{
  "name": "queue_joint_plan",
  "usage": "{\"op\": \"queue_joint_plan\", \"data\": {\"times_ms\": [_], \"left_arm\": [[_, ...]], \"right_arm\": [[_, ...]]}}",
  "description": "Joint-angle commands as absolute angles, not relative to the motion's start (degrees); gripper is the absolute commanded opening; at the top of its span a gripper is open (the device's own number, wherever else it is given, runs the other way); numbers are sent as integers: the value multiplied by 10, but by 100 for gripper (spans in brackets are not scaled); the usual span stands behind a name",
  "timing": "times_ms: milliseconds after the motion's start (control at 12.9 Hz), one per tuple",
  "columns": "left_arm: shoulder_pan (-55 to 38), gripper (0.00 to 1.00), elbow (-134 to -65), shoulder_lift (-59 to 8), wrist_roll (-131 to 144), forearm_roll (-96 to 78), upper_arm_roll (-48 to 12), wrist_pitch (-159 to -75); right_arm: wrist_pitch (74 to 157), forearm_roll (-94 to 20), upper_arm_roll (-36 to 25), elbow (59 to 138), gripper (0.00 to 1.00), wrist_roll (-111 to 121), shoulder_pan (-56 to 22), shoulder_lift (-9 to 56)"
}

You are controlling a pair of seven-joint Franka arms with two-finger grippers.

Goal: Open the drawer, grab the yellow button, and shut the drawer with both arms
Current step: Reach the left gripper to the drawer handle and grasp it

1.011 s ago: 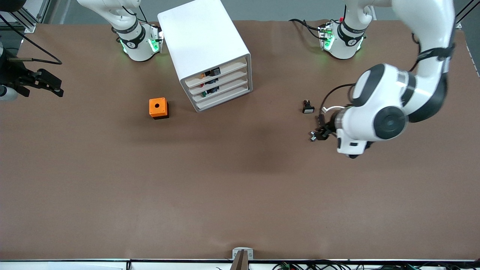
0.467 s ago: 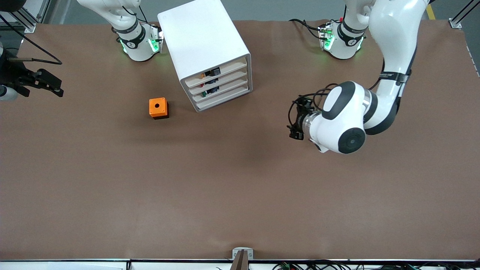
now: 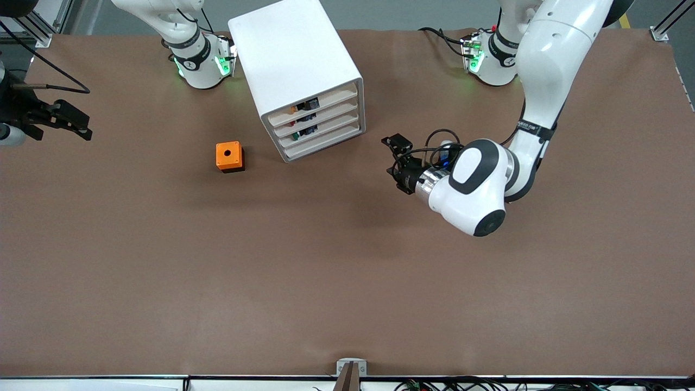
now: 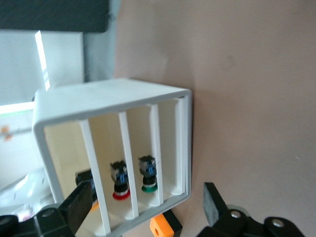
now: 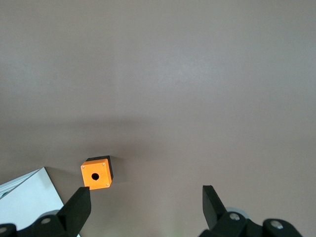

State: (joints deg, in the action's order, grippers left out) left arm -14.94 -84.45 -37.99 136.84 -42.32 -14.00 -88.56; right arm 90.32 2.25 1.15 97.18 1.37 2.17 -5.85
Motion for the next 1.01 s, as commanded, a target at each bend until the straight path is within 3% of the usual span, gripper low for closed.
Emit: {"op": "queue_joint_plan", "data": {"times_ms": [0, 544, 700, 933], "left_arm": [[-170, 95, -829, -408, 1438, -451, -140, -873], [-242, 72, -828, -438, 1440, -484, -140, -874], [-257, 66, -813, -448, 1441, -492, -140, -875], [-265, 64, -810, -453, 1448, -521, -140, -875]], "right_arm": [[900, 13, 18, 971, 100, 25, 33, -61], [895, 13, 21, 988, 98, -11, 28, -54], [891, 13, 24, 988, 100, -131, 1, -54], [871, 13, 24, 986, 100, -340, -67, -57]]}}
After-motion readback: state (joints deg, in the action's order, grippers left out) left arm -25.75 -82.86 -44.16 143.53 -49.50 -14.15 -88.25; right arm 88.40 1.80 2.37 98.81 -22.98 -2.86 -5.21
